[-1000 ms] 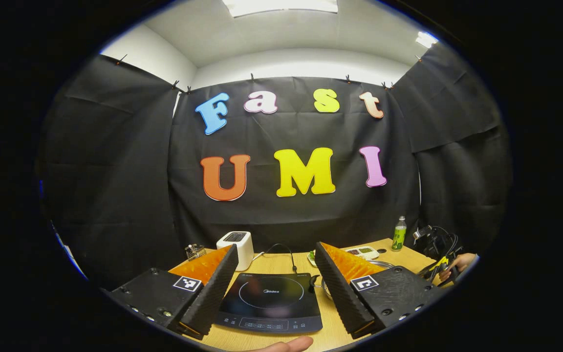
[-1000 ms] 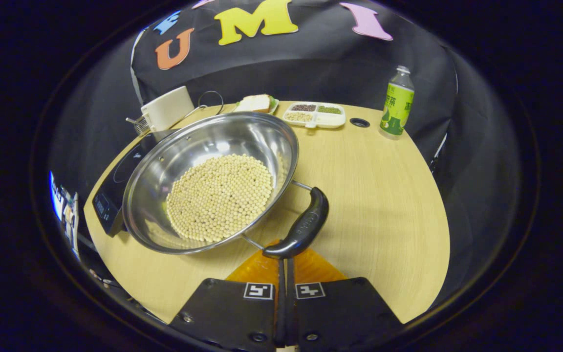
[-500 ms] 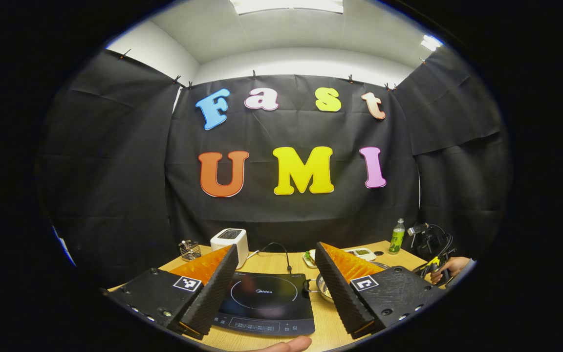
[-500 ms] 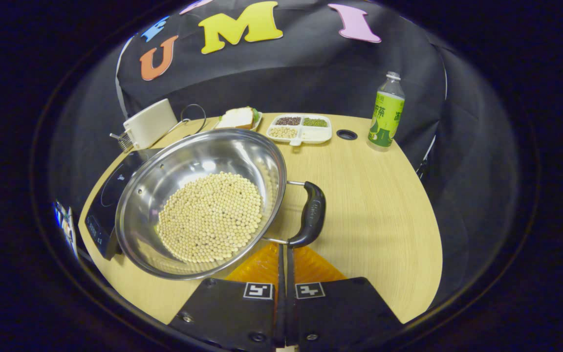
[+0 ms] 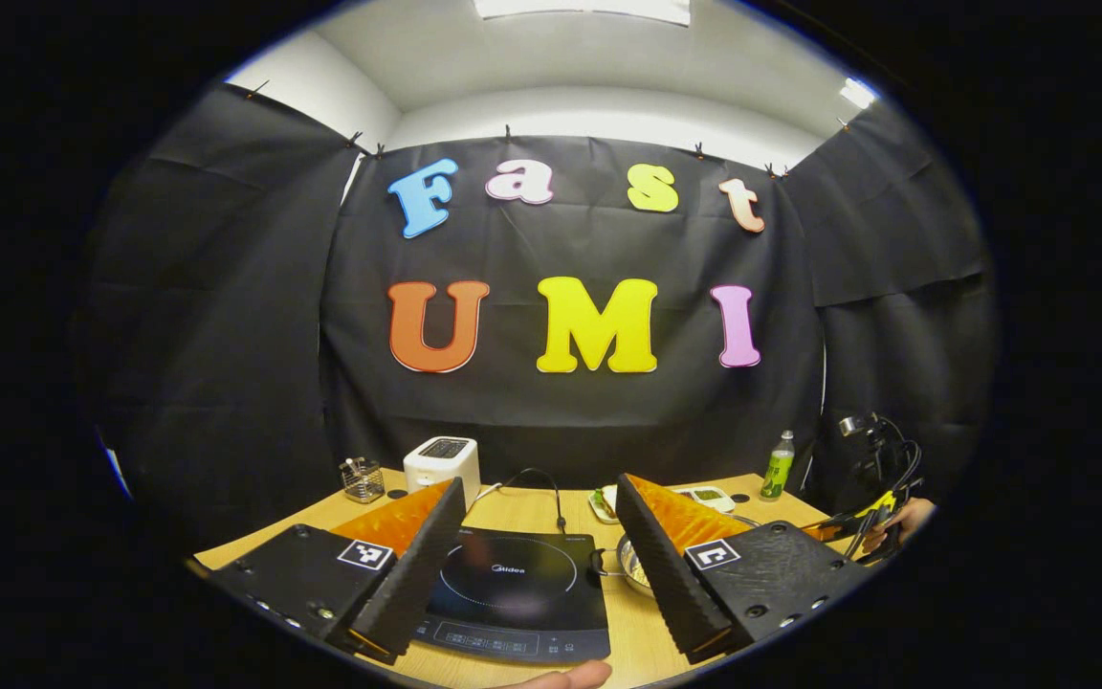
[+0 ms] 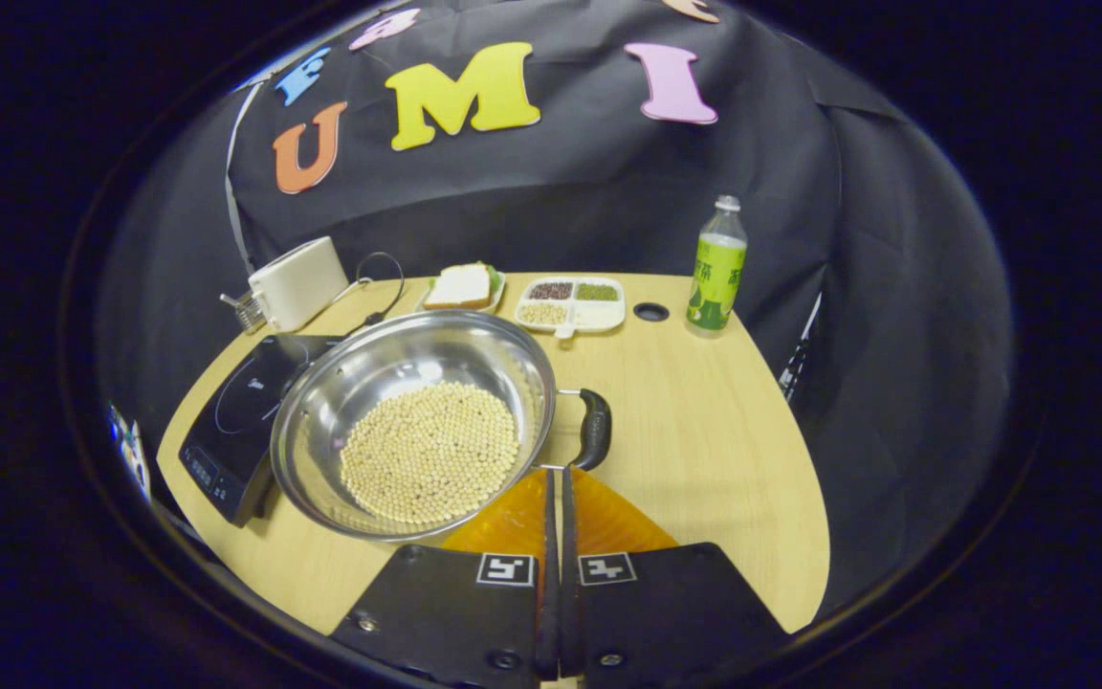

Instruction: First push the handle of the pot to place it horizontally, then grasp the pot with both hands and set it on the induction cooktop.

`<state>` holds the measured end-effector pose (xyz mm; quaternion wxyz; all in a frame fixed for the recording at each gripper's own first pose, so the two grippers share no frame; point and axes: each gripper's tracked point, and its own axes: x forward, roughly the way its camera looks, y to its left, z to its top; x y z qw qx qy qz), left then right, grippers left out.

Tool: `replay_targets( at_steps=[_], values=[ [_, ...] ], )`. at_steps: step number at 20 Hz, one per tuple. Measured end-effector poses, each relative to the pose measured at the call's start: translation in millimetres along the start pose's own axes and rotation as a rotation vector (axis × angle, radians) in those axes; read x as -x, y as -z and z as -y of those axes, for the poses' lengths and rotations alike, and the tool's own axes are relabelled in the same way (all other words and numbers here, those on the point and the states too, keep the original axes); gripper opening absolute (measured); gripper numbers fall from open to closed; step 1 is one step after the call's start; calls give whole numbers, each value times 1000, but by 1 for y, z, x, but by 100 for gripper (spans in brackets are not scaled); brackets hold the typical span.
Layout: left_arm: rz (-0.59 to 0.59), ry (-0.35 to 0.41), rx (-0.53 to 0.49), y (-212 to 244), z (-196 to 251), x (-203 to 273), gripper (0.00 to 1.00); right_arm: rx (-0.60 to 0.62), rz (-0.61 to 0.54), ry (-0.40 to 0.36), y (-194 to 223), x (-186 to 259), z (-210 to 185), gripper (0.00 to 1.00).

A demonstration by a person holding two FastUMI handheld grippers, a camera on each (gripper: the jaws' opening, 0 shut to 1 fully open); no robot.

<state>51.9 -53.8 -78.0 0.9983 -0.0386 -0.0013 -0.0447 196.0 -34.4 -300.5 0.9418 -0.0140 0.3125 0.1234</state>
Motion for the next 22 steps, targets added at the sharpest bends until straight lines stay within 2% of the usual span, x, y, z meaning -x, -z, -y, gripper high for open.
replay_targets(
  at_steps=[3, 5, 6, 8, 10, 12, 14, 19, 22],
  values=[
    [-43, 1, 9, 17, 1, -17, 95, -27, 64, 29, -14, 18, 7, 7],
    [-88, 24, 16, 33, 10, -34, 94, -38, 83, 30, -20, 30, 6, 14],
    [-113, 39, 18, 41, 14, -41, 94, -46, 94, 33, -24, 33, 8, 31],
    [-157, 59, 28, 59, 23, -58, 94, -46, 99, 24, -25, 39, 7, 52],
    [-225, 79, 29, 84, 32, -74, 94, -47, 105, 19, -30, 40, 9, 67],
    [-274, 84, 32, 104, 38, -87, 94, -48, 106, 19, -31, 36, 12, 78],
    [-325, 88, 36, 123, 44, -100, 94, -52, 94, 24, -32, 28, 17, 81],
    [-476, 109, 33, 172, 60, -134, 94, -71, 70, 8, -41, 9, 24, 81],
    [-597, 89, 23, 202, 62, -146, 94, -85, 53, -8, -43, 1, 24, 81]
  ],
)
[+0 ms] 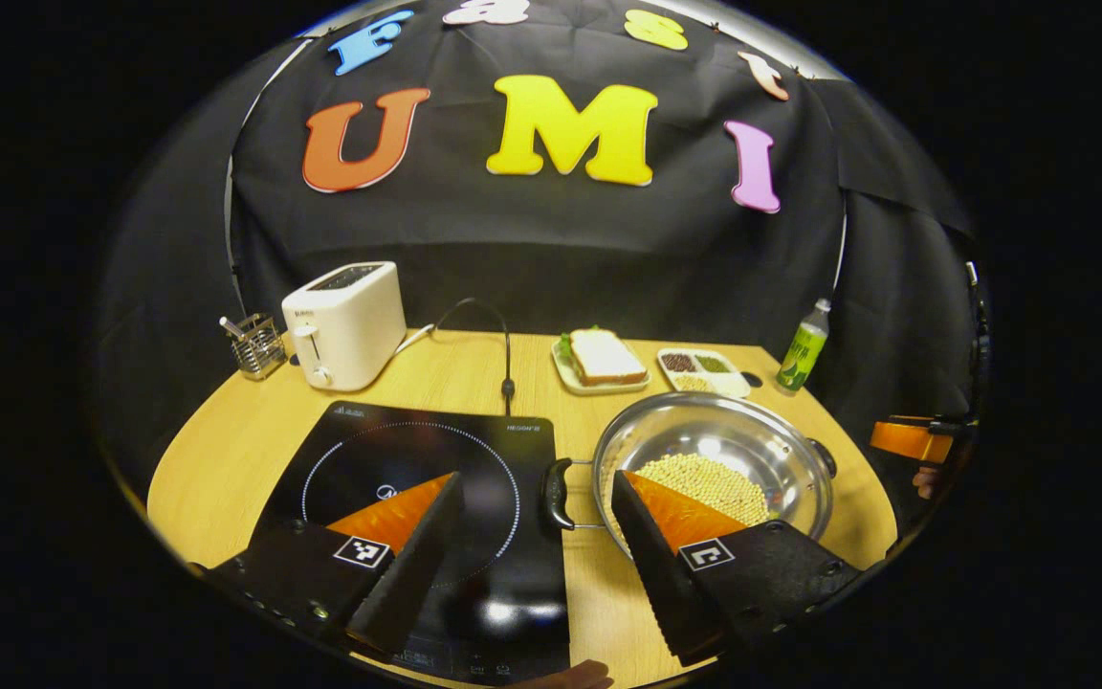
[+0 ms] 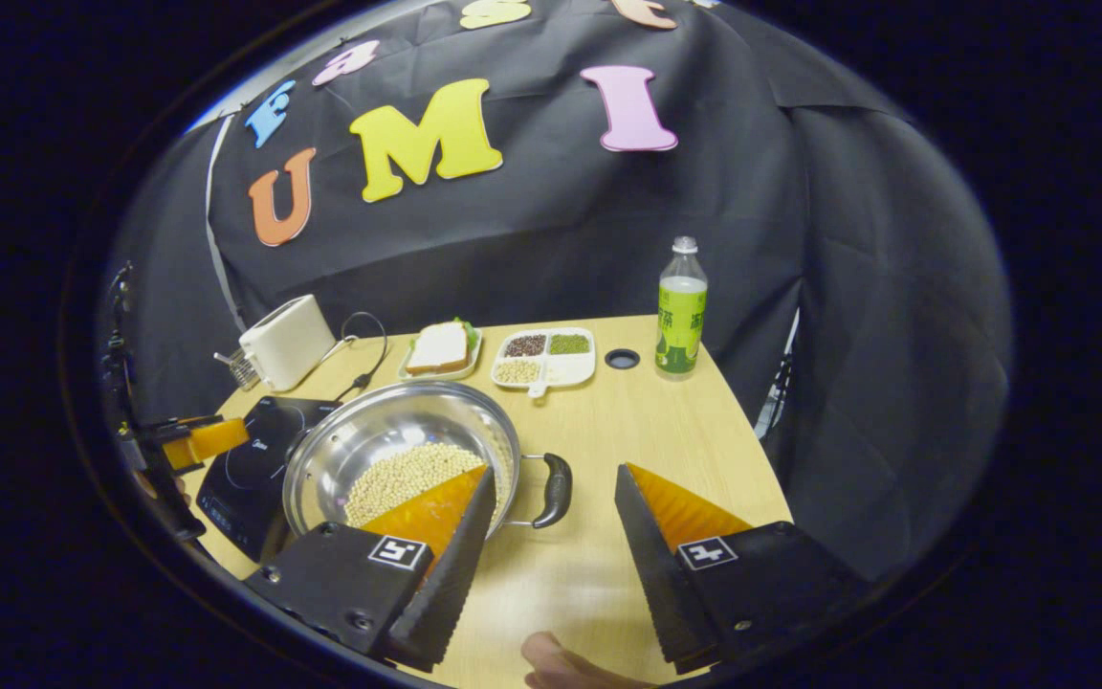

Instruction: First push the handle of the pot to place it horizontally, then grasp the pot with both hands and set it on the induction cooktop.

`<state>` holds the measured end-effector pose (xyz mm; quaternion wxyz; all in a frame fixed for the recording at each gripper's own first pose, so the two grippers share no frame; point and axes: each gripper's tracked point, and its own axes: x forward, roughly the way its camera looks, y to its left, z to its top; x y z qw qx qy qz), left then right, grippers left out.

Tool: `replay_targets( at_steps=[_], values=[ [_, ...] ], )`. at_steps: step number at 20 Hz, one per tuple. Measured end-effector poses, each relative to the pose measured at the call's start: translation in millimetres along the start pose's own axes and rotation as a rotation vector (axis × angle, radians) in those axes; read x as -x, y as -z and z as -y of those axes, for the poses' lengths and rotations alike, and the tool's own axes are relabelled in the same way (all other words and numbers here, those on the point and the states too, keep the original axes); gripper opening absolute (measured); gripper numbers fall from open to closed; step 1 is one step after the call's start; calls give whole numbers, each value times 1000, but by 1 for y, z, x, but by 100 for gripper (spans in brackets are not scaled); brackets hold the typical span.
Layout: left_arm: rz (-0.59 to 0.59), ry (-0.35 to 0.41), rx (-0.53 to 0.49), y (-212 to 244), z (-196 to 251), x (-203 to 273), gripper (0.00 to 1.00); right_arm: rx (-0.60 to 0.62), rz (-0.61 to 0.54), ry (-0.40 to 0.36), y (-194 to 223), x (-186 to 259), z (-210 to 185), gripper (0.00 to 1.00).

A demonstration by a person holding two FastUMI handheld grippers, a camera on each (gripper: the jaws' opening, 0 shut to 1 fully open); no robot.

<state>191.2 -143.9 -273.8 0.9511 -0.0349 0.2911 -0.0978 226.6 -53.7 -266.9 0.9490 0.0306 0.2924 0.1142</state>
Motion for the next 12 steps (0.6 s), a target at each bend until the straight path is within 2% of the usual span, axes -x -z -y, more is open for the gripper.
replay_targets(
  at_steps=[7, 12],
  values=[
    [-181, 48, 42, 26, 16, -45, 93, -17, -60, -60, 8, -27, -8, 81],
    [-241, 57, 46, 32, 16, -60, 91, -23, -134, -77, 21, -53, -6, 80]
  ],
)
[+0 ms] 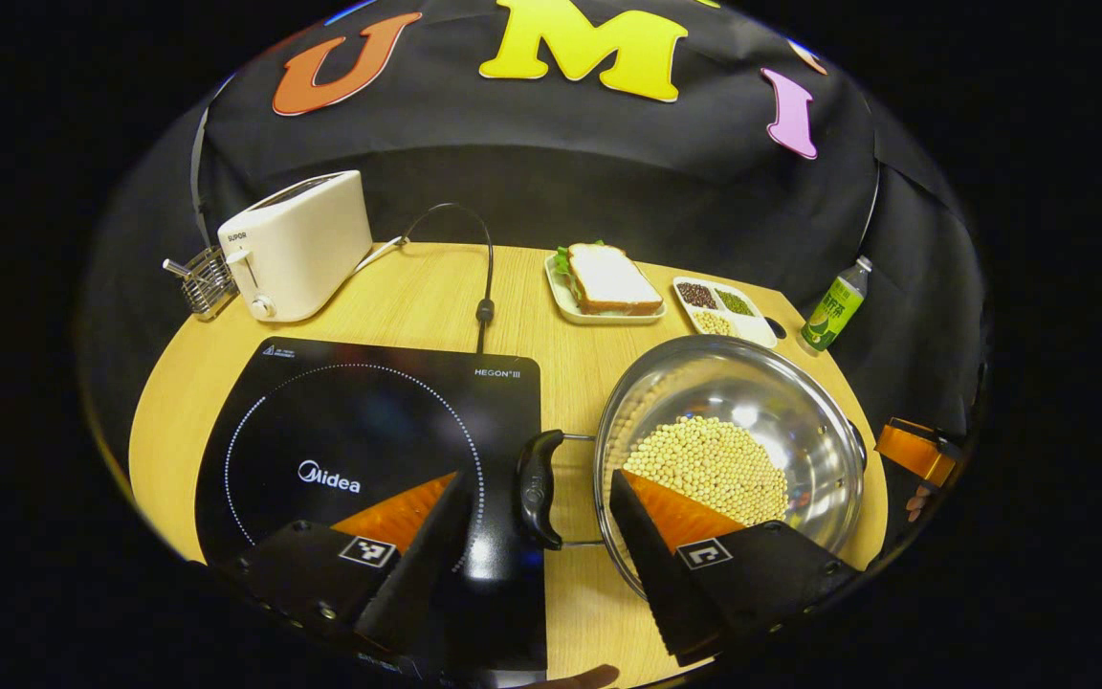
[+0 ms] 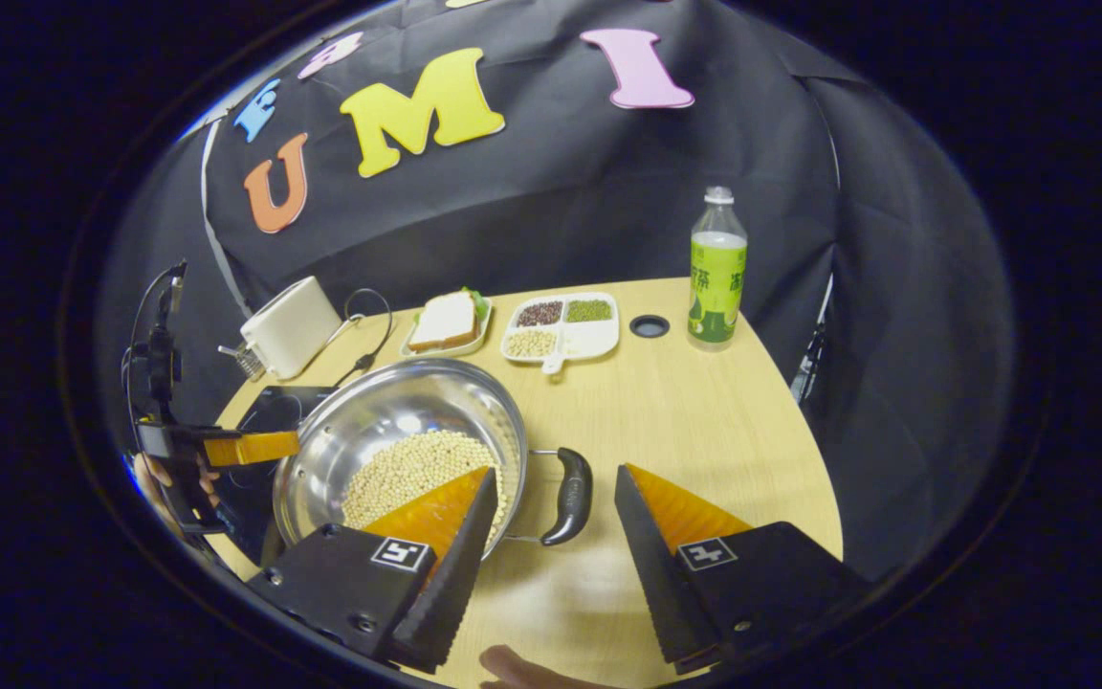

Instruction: First push the handle of the pot to place it horizontally, then grasp the pot with both hands and set it on the induction cooktop.

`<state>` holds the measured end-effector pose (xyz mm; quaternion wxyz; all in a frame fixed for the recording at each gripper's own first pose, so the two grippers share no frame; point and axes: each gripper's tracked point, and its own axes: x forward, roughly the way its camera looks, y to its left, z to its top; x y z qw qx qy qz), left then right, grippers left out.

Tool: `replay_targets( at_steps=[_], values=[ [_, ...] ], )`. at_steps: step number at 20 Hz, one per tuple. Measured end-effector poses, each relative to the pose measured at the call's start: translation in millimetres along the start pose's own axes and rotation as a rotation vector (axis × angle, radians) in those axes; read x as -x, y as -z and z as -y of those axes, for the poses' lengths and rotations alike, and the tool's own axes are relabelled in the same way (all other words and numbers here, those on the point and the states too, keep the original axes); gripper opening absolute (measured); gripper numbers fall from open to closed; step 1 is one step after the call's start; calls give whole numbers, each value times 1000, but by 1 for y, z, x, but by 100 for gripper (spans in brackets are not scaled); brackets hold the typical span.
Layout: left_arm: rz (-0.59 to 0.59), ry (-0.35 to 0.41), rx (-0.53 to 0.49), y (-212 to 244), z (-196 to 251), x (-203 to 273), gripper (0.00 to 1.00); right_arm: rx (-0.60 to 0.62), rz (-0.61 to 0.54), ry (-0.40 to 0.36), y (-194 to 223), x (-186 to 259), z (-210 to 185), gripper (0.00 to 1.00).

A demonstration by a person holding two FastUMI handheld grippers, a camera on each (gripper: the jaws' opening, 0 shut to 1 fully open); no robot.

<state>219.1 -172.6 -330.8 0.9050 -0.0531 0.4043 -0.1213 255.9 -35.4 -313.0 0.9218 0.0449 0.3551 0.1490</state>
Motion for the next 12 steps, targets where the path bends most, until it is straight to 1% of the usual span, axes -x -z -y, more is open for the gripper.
replay_targets(
  at_steps=[2, 3, 4, 5, 6, 7, 8, 9, 10, 11, 12],
  values=[
    [-22, 3, -17, 5, 1, -2, 85, 7, -34, -21, 6, -9, -2, 80],
    [-34, 5, -22, 7, 1, -3, 86, 8, -49, -18, 9, -11, 0, 80],
    [-50, 7, -20, 9, 2, -5, 79, 9, -62, -11, 11, -15, 3, 80],
    [-59, 5, -20, 9, 3, -6, 78, 9, -76, -11, 13, -20, 3, 76],
    [-69, 6, -25, 9, 4, -6, 73, 3, -94, -24, 15, -22, 1, 77],
    [-78, 8, -33, 10, 8, -8, 73, 0, -117, -33, 18, -24, -2, 77],
    [-90, 3, -42, 10, 6, -11, 65, -3, -141, -33, 21, -26, -2, 69],
    [-103, -6, -41, 9, 5, -10, 74, 3, -154, -36, 23, -28, -5, 76],
    [-116, -10, -39, 10, 6, -10, 73, 4, -160, -24, 22, -30, -2, 74],
    [-123, -9, -41, 10, 6, -9, 62, -4, -168, -19, 22, -29, -1, 67],
    [-122, -6, -45, 9, 6, -10, 61, -13, -175, -16, 23, -29, 0, 70]
  ],
)
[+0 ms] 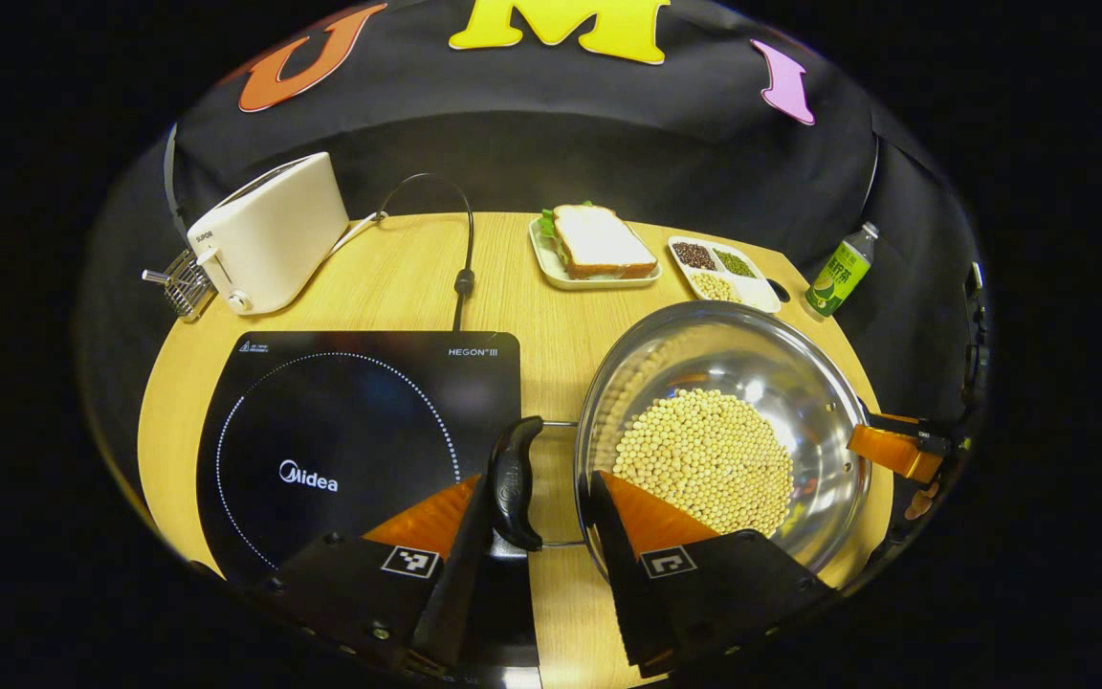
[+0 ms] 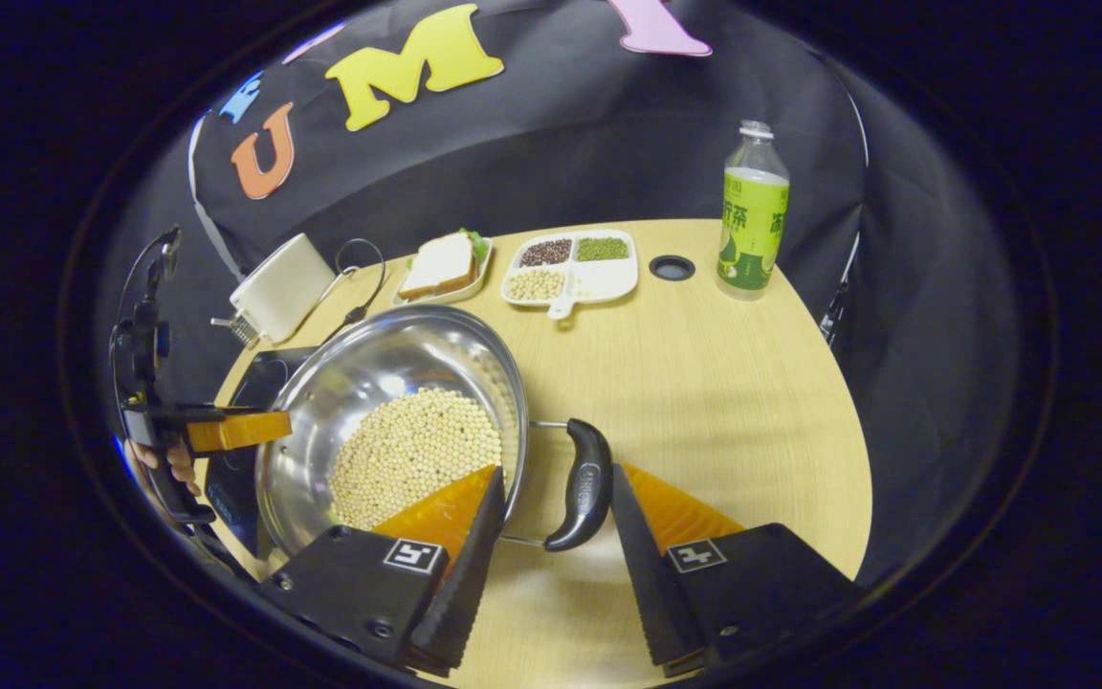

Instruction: First push the handle of the pot to place it horizontally, then grasp the pot with both hands and set it on the induction cooktop.

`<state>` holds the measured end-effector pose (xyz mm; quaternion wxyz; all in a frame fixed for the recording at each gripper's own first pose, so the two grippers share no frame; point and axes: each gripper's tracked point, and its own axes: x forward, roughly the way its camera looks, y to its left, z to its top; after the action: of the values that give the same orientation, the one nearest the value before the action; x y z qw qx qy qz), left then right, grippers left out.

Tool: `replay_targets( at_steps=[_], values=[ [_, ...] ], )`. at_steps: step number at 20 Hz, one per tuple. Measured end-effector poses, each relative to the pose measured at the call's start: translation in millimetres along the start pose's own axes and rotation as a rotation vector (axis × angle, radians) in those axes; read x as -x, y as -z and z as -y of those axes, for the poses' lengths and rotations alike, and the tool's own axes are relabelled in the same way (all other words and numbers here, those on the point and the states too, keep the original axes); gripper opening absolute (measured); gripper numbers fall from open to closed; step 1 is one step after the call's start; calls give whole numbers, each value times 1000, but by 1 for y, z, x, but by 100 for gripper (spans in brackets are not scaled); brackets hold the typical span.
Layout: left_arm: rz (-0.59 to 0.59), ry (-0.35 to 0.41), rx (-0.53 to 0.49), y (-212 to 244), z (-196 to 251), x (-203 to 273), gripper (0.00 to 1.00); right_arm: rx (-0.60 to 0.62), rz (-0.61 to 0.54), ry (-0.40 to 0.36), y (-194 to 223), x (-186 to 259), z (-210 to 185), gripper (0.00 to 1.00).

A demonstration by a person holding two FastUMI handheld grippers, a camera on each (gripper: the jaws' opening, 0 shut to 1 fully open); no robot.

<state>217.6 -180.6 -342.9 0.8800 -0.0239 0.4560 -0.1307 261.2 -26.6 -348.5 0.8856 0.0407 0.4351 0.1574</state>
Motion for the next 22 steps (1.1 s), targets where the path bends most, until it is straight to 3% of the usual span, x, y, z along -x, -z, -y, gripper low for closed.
replay_targets(
  at_steps=[6, 10, 11, 12, 13, 14, 16, 17, 18, 19, 22],
  values=[
    [27, 28, -41, -5, 0, -4, 61, -86, -40, -31, 8, -8, -3, 67],
    [30, 32, -41, -3, -1, -2, 59, -80, -41, -37, 9, -7, -3, 61],
    [22, 29, -42, -2, 0, 0, 47, -80, -40, -36, 9, -7, -3, 60],
    [21, 27, -46, 0, 0, -1, 65, -81, -40, -36, 9, -6, -3, 59],
    [18, 24, -50, 2, 1, 0, 57, -83, -41, -35, 10, -5, -3, 58],
    [23, 21, -63, 2, 2, 2, 65, -83, -43, -33, 11, -3, -3, 58],
    [34, 22, -66, 2, 4, 3, 53, -87, -51, -25, 15, 0, -2, 57],
    [33, 26, -64, 2, 6, 4, 53, -89, -50, -22, 15, 1, -1, 57],
    [33, 33, -56, 4, 7, 4, 63, -91, -48, -17, 15, 4, 0, 57],
    [34, 38, -56, 4, 7, 6, 53, -90, -41, -12, 14, 8, 0, 57],
    [65, 45, -66, -2, 8, 19, 53, -87, -22, 0, 11, 23, -4, 57]
  ],
)
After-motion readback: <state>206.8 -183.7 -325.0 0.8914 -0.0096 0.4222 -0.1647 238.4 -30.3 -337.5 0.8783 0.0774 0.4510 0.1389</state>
